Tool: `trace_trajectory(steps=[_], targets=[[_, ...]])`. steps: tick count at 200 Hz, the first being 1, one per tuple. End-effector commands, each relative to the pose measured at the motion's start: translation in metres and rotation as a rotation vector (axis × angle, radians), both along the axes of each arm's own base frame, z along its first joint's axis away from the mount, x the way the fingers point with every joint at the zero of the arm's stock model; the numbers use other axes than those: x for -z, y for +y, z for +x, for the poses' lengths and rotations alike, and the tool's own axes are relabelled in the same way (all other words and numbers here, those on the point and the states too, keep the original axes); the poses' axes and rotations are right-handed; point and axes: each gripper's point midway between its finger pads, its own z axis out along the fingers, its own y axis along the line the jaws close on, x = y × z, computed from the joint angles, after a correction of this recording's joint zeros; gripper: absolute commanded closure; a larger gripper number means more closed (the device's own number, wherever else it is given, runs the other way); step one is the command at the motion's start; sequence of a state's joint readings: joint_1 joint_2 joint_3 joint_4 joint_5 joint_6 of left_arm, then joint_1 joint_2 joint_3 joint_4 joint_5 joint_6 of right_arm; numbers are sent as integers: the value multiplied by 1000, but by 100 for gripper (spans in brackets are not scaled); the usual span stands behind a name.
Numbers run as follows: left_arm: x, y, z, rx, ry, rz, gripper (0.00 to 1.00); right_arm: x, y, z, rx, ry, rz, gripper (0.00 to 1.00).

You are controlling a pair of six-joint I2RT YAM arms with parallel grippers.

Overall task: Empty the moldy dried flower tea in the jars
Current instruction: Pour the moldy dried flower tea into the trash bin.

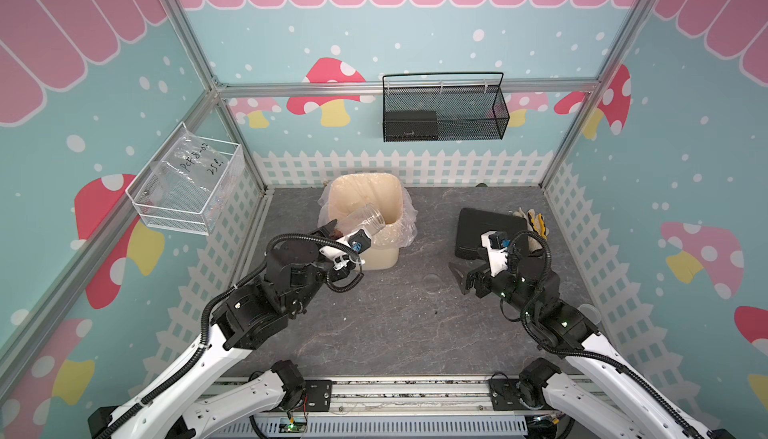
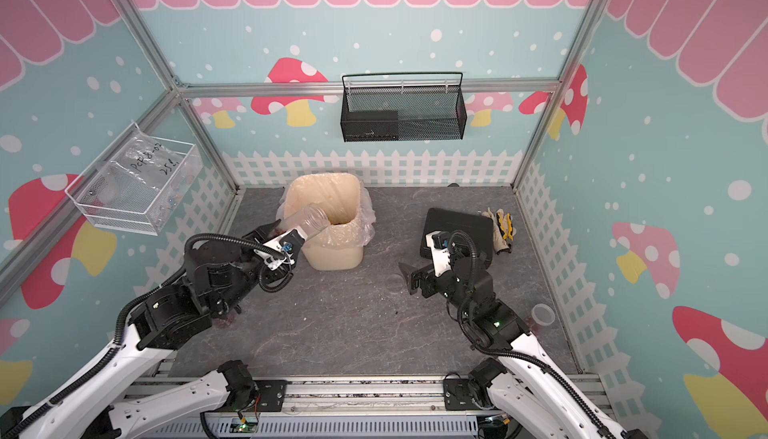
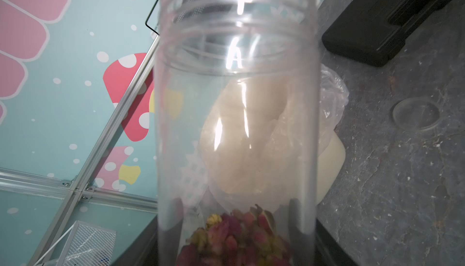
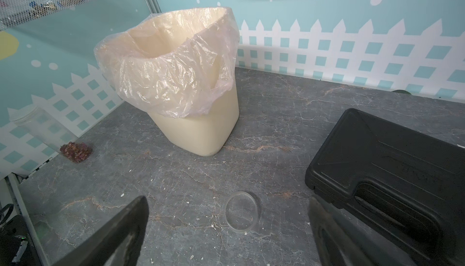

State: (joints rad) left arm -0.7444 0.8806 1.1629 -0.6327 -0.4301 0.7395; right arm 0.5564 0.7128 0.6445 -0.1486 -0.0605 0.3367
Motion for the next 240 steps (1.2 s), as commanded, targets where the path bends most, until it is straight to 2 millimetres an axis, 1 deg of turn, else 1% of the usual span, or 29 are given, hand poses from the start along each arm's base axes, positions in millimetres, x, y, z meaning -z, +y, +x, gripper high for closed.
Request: trace_trajectory(steps=[1,20,47,50,71,87,117,121,148,180,240], targets=[[-8,15,8,-21,8,53,81,0,-1,2,9,-15,10,0],[-16,23,23,-50,13,79,81,2,2,5,-4,-23,-28,0],[-22,39,45,-97,25,136,81,-8,6,8,-30,-47,-64,0],[-22,36,46,-79,29,136,81,-9,6,9,-30,-51,-66,0],[-27,42,59,-97,22,182,81,-19,7,12,-28,-73,-76,0],[-31,42,69,-100,16,213,81,-23,7,13,-26,-87,-74,0],[-32,41,84,-90,26,292,81,-21,6,15,-19,-85,-86,0],[-32,45,86,-116,26,314,81,-20,6,15,-18,-86,-87,0],[-30,49,96,-135,41,394,81,-17,5,16,-17,-87,-102,0],[-30,47,105,-121,58,446,81,-16,5,18,-16,-90,-121,0],[-19,54,120,-148,104,565,82,-5,9,20,-31,-66,-137,0]])
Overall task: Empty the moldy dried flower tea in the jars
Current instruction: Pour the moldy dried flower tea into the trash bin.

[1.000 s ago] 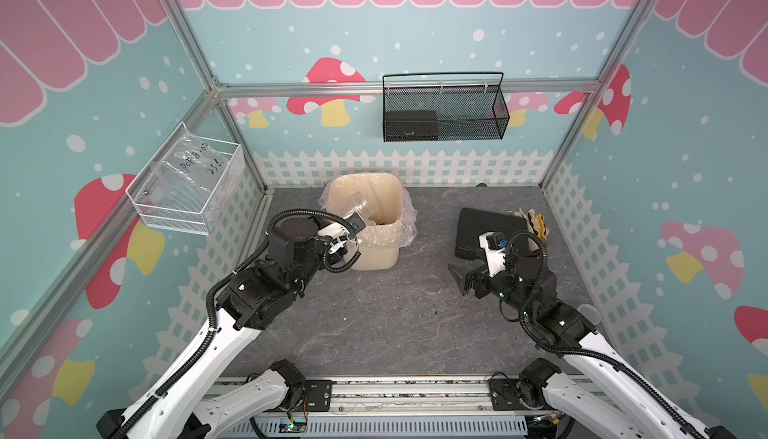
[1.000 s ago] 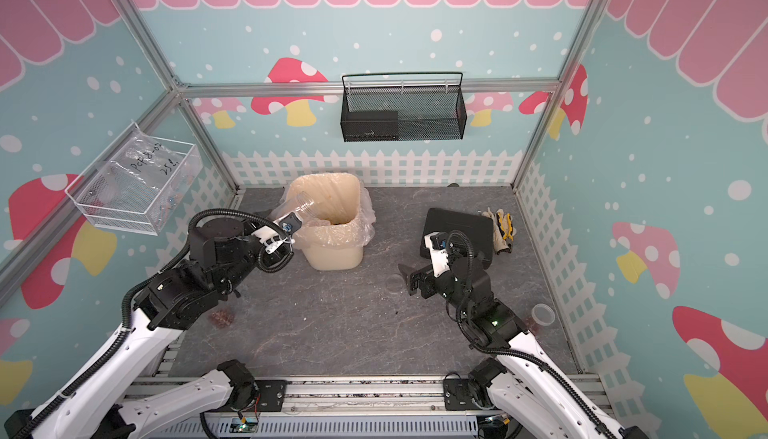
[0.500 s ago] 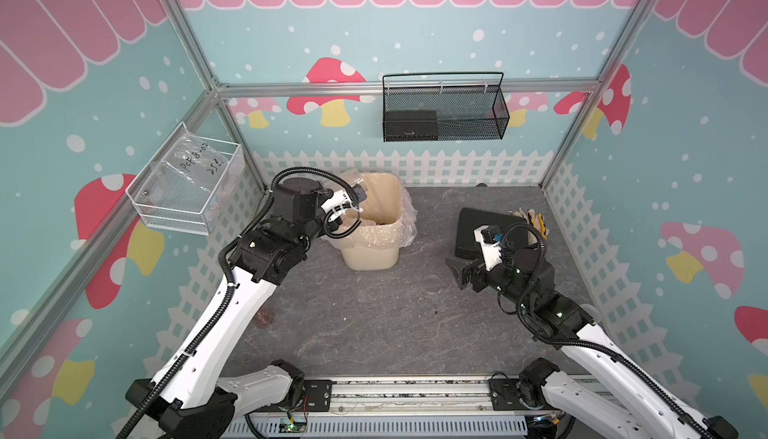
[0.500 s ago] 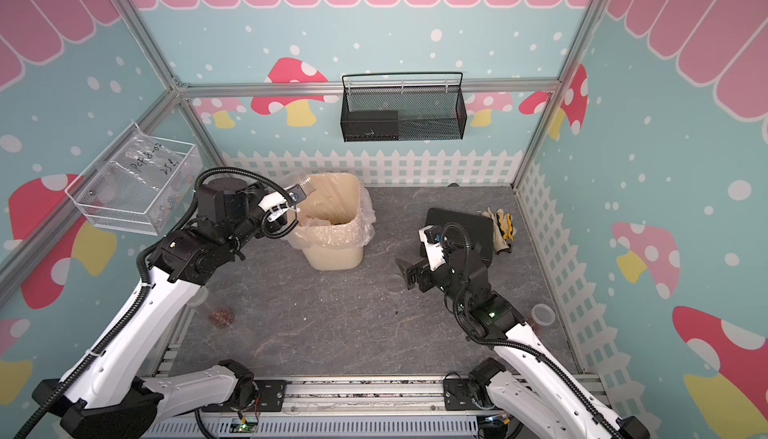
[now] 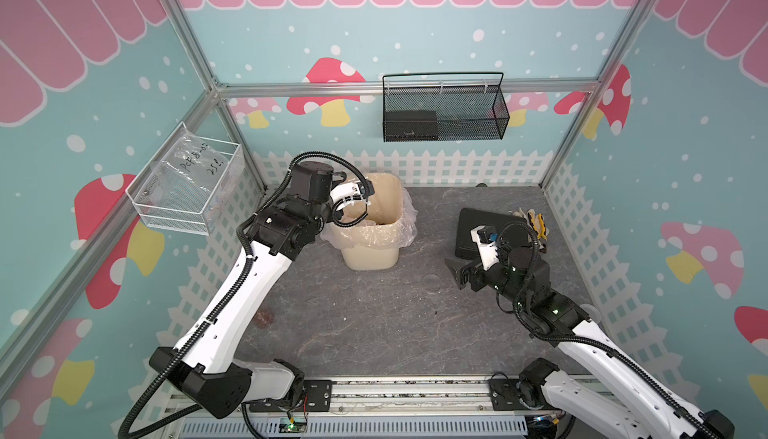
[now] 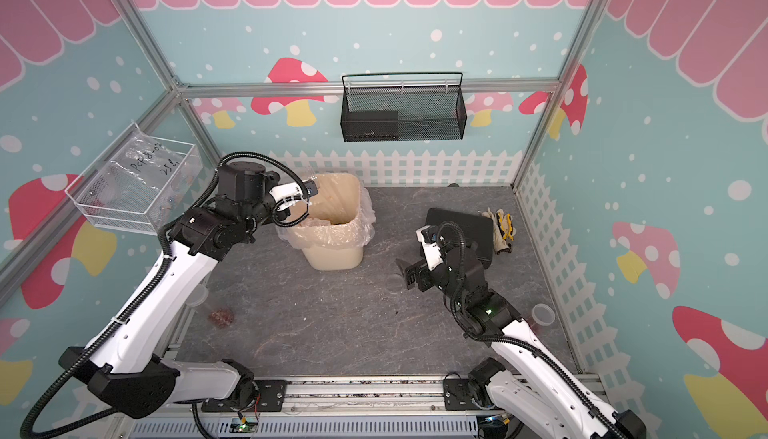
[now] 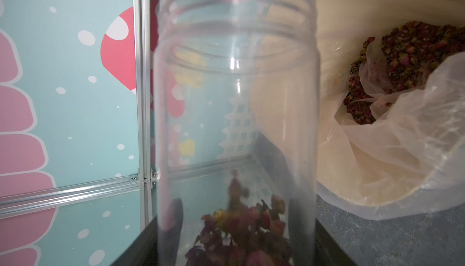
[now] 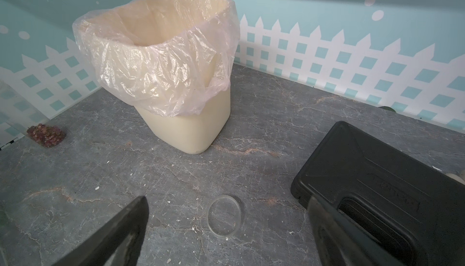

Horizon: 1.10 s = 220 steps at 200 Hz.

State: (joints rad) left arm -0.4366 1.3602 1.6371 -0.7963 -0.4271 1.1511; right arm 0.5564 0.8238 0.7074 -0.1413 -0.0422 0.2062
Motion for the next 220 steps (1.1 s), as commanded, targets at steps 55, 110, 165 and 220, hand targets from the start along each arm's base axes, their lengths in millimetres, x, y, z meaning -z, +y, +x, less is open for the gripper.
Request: trace_trajectory(steps=[55,110,165,220], targets=[[3,20,7,-23,33,230,83,2,5,3,-25,-5,-21,1],[10,20,10,-18,53,273,83,9,7,3,-34,15,-21,0],[16,19,15,-9,73,352,84,10,11,3,-51,15,-19,0],[16,16,17,8,80,411,85,11,11,2,-52,13,-17,0]])
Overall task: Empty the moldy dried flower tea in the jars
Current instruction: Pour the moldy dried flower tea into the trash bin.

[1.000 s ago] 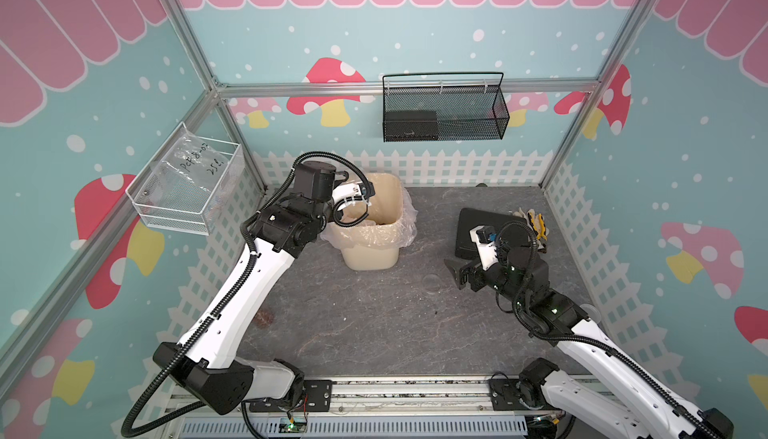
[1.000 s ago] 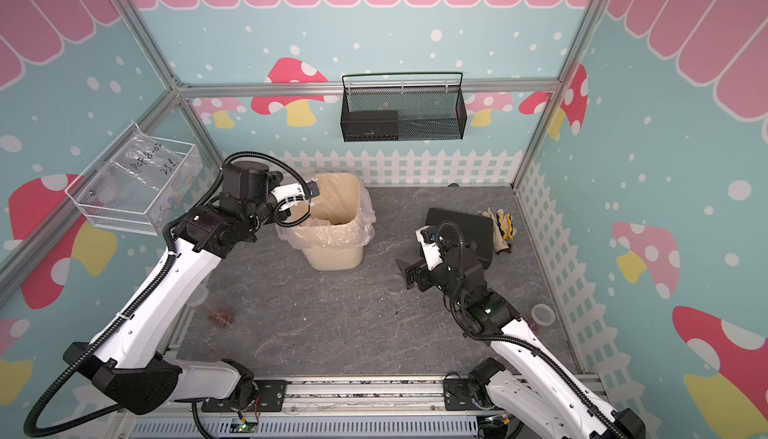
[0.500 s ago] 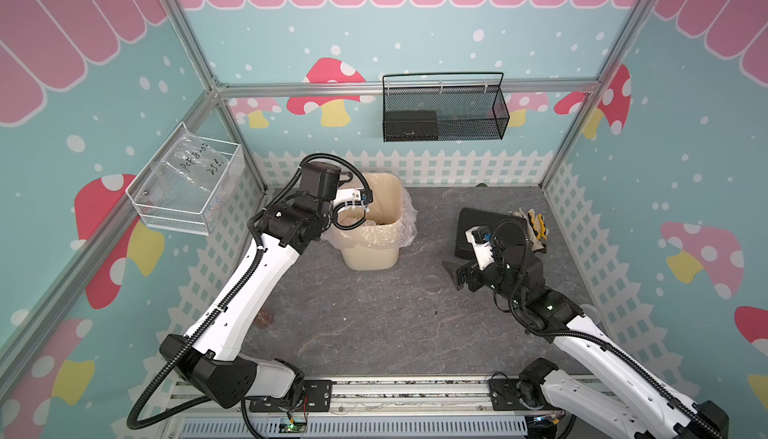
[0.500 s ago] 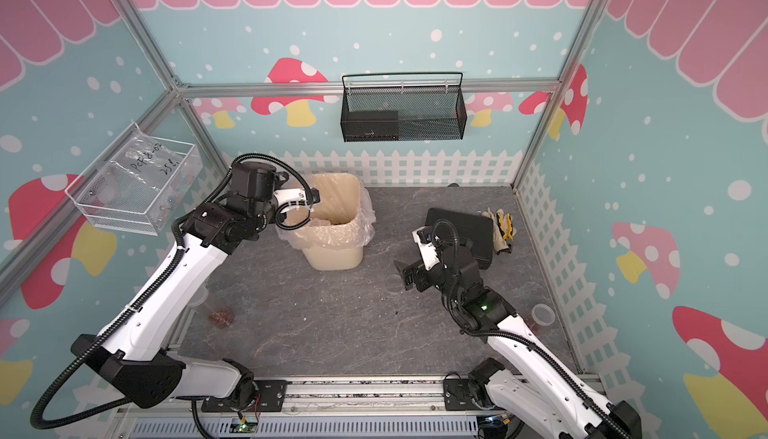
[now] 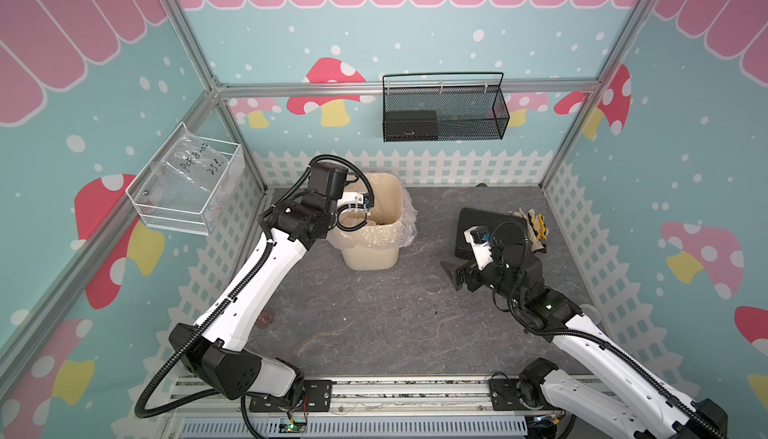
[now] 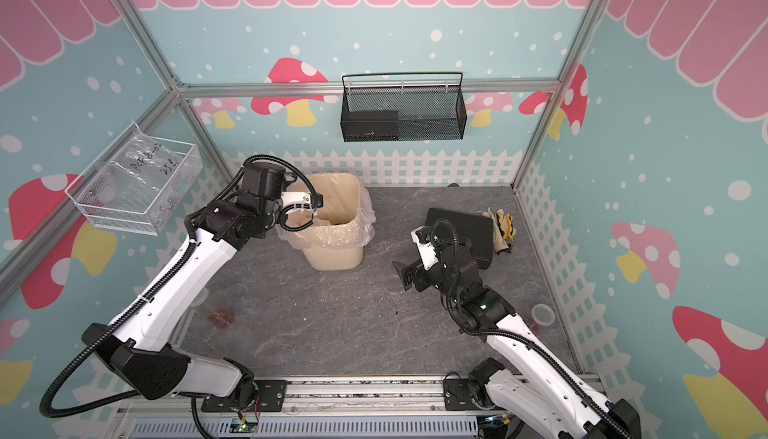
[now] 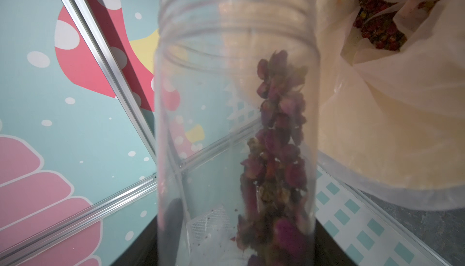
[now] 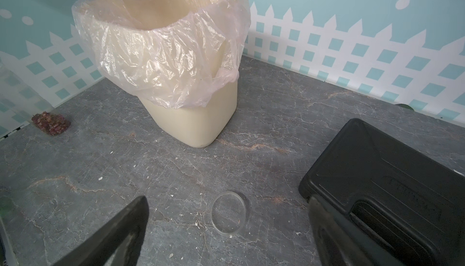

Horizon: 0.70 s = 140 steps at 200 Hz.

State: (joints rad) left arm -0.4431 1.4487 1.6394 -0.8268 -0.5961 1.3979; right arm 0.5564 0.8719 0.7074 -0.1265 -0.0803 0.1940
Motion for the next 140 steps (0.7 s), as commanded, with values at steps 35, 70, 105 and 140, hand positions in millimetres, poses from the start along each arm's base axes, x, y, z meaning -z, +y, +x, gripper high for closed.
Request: trace_trajectory(steps=[35,70,105,140], targets=[[-14,-6,3,55,-6,95,86,-7,-1,-5,-5,-25,28,0],[-9,-10,6,77,14,136,86,-8,-3,-8,-5,-34,33,0],[-4,-10,8,85,33,180,87,-5,-2,-10,-17,-28,28,0],[0,-14,11,100,49,220,88,0,-3,-12,-19,-22,24,0]])
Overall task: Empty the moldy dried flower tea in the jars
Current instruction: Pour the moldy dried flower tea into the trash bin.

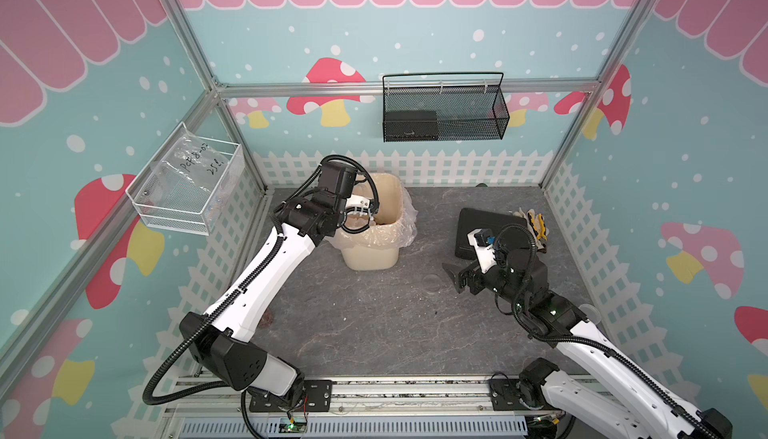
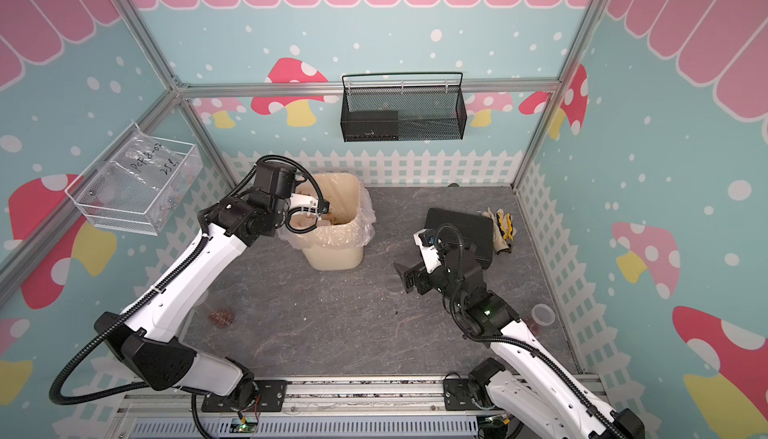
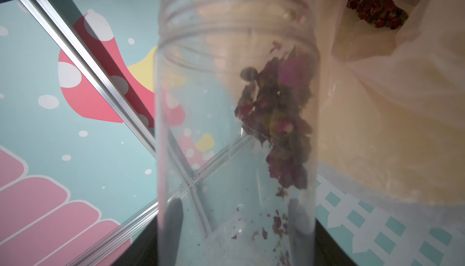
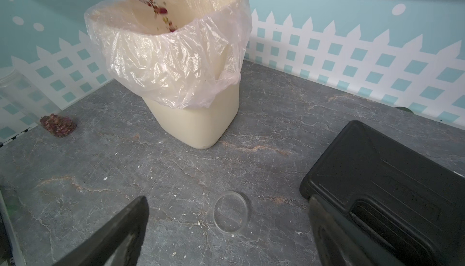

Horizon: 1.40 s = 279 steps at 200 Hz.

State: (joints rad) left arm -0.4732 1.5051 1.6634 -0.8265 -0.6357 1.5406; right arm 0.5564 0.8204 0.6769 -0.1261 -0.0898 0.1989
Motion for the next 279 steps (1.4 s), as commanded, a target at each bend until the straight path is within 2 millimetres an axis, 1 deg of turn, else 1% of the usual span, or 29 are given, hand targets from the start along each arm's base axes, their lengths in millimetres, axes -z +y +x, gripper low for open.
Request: trace_trajectory(steps=[1,27,89,162,187,215,263,267,276,279], targets=[[-8,-3,1,33,0,66,88,1,0,-4,-12,-7,7,0],[-5,-6,5,47,6,88,88,3,0,-5,-14,0,11,0],[-9,-17,9,77,-5,108,89,5,-1,-8,-14,7,21,0],[-11,-18,7,77,-12,94,89,4,-2,-11,-13,13,30,0],[-11,-19,6,70,-20,33,89,-2,0,-11,-18,15,49,0],[-8,-22,2,58,-25,-96,89,-18,8,-6,-25,37,102,0],[-1,-27,-1,28,-26,-468,90,-50,44,13,-86,158,263,0],[-1,-33,-2,49,-22,-507,90,-53,47,14,-93,166,274,0],[-1,-38,-3,63,-27,-558,90,-59,52,17,-107,175,300,0],[-1,-30,0,42,-36,-577,90,-62,54,18,-112,176,308,0]])
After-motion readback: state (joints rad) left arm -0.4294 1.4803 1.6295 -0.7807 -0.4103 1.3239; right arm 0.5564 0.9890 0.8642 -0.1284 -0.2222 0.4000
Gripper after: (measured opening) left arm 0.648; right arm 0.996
